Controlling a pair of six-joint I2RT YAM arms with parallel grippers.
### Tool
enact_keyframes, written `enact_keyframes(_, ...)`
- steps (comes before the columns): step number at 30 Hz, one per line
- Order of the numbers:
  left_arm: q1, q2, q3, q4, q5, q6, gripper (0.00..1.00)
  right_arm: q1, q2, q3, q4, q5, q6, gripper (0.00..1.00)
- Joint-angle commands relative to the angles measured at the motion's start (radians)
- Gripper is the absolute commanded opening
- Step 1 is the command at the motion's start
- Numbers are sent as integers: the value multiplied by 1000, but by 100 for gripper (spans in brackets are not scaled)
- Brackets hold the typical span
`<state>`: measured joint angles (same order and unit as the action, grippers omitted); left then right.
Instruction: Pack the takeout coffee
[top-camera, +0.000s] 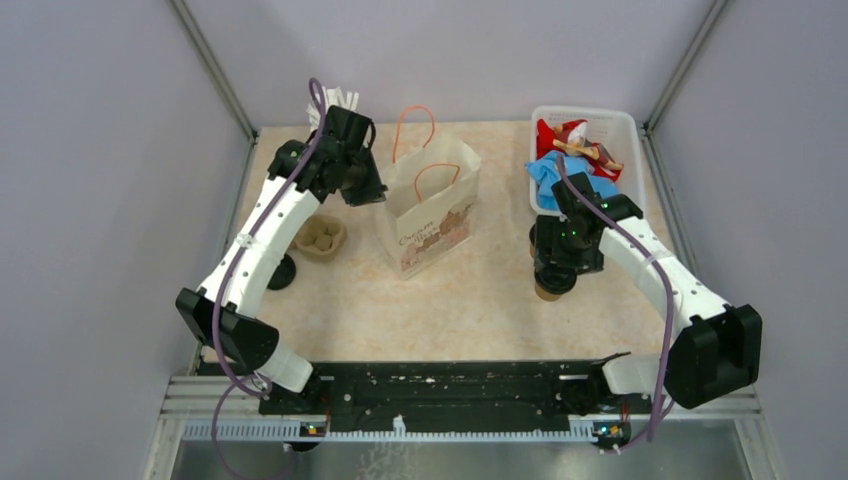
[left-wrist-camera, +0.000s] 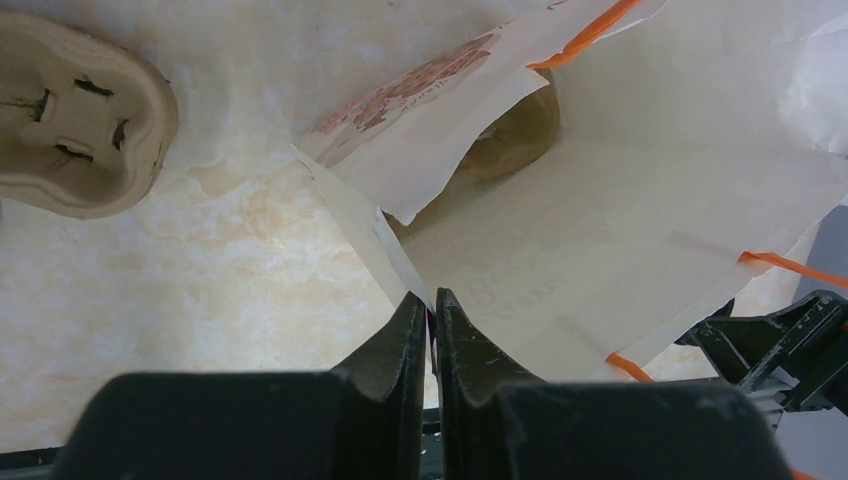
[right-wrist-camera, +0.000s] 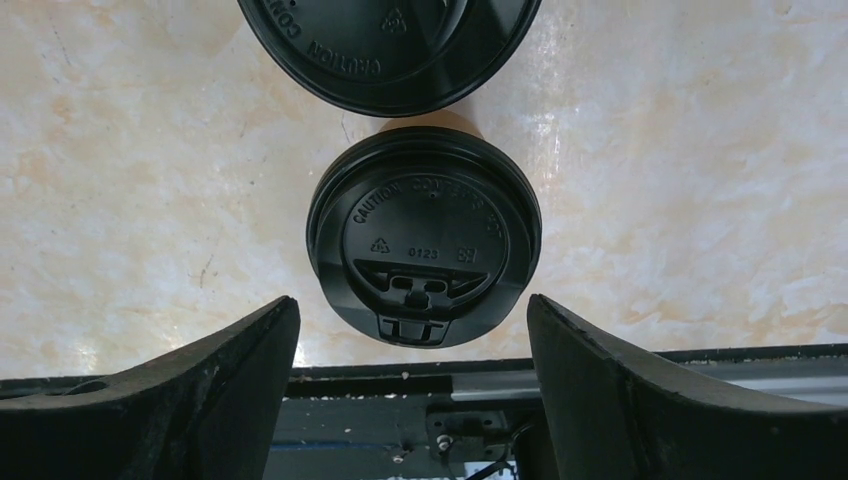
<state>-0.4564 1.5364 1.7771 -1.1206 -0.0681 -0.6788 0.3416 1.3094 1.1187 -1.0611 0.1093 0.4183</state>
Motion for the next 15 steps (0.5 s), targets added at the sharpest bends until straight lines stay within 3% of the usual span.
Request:
enact_keyframes(1,4,4,4,36,4,19,13,-3,8,0,33,39,-16,83)
enact_keyframes(15,4,8,-1,43,14,12,14,-7,30,-46,67,43,-30,80)
